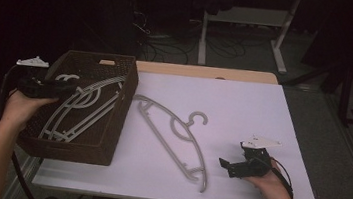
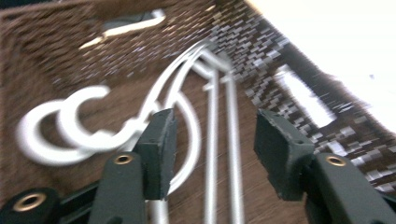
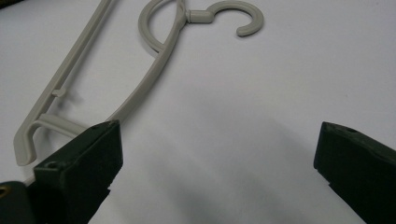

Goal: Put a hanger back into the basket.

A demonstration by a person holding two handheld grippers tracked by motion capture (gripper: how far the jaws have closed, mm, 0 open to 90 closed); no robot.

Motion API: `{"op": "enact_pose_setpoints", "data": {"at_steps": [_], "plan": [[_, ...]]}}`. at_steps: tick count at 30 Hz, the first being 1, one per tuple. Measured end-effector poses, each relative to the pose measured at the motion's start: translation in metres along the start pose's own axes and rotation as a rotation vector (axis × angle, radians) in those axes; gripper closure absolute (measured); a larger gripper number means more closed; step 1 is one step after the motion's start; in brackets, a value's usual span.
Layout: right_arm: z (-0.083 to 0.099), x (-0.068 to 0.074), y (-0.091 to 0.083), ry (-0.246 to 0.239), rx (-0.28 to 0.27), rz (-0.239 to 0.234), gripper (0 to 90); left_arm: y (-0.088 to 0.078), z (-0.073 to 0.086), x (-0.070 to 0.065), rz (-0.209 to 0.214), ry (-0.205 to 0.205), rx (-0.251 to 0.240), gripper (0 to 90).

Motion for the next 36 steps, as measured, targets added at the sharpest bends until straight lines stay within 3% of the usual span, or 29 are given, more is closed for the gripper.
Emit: {"op": "enact_pose_setpoints", "data": {"at_steps": [6, 12, 22, 29, 32, 36], "plan": [[-0.001, 0.000, -0.002, 0.000, -0.008, 0.001, 0.9, 0.013, -0.022, -0.046, 0.102, 0.045, -0.045, 33.8], [-0.003, 0.000, -0.002, 0.000, -0.012, -0.001, 1.0, 0.031, -0.040, -0.099, 0.211, 0.119, -0.067, 27.3], [-0.006, 0.003, -0.004, 0.000, -0.002, -0.017, 3.7, 0.065, -0.048, -0.171, 0.345, 0.184, -0.081, 19.2], [-0.009, 0.010, -0.005, -0.021, 0.023, -0.043, 3.8, 0.089, -0.040, -0.208, 0.400, 0.200, -0.077, 14.1], [-0.014, 0.018, -0.007, -0.027, 0.033, -0.071, 10.7, 0.097, -0.035, -0.219, 0.414, 0.206, -0.074, 12.9], [-0.019, 0.035, -0.005, -0.033, 0.050, -0.116, 28.2, 0.110, -0.026, -0.230, 0.425, 0.217, -0.063, 9.2]]}}
Point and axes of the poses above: each handheld gripper's, and its own axes: y roughly forward along the jaws, z roughly out of its underside, x roughly to its left, the point moved 9 cm from there along y, roughly forward along the jaws, and after that the axes turned 6 degrees about z, right-handed, at the moved point
